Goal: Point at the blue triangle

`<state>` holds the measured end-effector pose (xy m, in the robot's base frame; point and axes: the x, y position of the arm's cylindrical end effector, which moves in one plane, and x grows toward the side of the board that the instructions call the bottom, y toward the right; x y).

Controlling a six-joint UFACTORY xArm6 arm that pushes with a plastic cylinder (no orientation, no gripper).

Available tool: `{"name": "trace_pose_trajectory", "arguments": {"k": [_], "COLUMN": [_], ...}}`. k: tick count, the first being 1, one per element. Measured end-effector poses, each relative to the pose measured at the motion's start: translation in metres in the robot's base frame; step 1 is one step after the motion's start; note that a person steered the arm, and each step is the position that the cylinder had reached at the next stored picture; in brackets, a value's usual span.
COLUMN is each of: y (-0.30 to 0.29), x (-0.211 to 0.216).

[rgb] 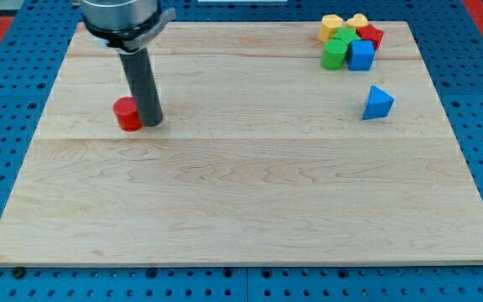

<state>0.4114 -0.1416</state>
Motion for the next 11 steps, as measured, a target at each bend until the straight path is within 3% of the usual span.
{"name": "trace_pose_trajectory", "arguments": {"k": [3, 4, 7, 8, 9, 10, 11], "y": [-0.053, -0.012, 0.258, 0.306, 0.356, 0.398, 0.402], "x": [-0.003, 0.003, 0.063, 0.063, 0.045, -0.002, -0.024]}}
